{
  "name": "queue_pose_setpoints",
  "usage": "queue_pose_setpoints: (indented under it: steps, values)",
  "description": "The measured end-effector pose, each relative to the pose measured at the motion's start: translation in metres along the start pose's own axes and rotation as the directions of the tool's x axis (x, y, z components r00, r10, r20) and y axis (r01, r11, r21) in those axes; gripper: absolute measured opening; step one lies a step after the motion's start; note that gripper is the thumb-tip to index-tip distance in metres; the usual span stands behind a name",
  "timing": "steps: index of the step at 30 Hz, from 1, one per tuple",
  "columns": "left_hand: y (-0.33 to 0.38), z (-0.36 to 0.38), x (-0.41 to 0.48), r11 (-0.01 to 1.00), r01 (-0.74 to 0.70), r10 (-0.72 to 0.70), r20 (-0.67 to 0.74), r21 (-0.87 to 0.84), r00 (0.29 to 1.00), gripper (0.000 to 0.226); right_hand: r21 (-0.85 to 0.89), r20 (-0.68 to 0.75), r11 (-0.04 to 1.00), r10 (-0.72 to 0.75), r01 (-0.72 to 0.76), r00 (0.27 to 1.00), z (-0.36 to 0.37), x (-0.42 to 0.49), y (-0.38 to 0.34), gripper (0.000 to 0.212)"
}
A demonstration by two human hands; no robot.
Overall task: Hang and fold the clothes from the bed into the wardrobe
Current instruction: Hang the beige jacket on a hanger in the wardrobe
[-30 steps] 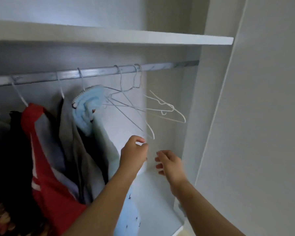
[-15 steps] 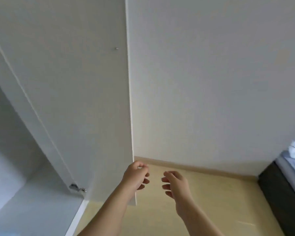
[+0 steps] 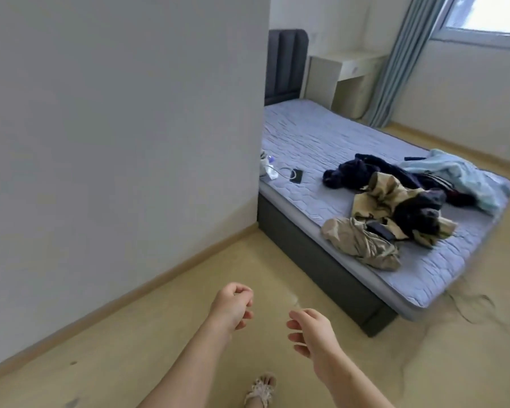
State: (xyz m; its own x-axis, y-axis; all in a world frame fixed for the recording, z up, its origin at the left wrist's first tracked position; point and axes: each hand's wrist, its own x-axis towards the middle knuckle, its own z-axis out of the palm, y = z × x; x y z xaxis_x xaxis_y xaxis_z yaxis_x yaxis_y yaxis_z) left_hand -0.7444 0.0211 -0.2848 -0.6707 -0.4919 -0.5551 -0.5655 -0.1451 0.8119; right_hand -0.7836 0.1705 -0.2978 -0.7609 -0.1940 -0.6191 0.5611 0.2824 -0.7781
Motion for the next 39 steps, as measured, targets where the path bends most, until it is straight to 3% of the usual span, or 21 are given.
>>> queue_pose_setpoints:
  steps: [7,12,25,30,35,39]
  values:
    - [0.088,0.099,0.103,0.992,-0.051,0.029,0.185,0.117,0.982,0.014,0.091,-0.182,0.995,0.057,-0.041,0.982,-0.071,0.105,-0.055,0.012]
    - [0.146,0.156,0.175,0.964,-0.117,0.054,0.255,0.240,0.965,0.014,0.122,-0.226,0.992,0.069,-0.042,0.972,-0.101,0.179,-0.109,0.010]
    - [0.215,0.304,0.321,0.917,-0.041,-0.092,0.312,0.396,0.946,0.016,0.204,-0.240,0.964,0.217,-0.169,0.946,-0.211,0.344,-0.158,0.011]
    - [0.232,0.386,0.388,0.916,0.068,-0.168,0.224,0.395,0.960,0.017,0.104,-0.185,0.958,0.284,-0.269,0.941,-0.273,0.441,-0.170,0.012]
    - [0.220,0.447,0.443,0.898,0.183,-0.268,0.168,0.399,0.948,0.016,-0.108,-0.200,0.933,0.318,-0.343,0.927,-0.323,0.522,-0.169,0.012]
    - [0.196,0.477,0.490,0.844,0.192,-0.303,0.150,0.501,0.941,0.013,-0.202,-0.243,0.889,0.361,-0.411,0.900,-0.342,0.574,-0.152,0.016]
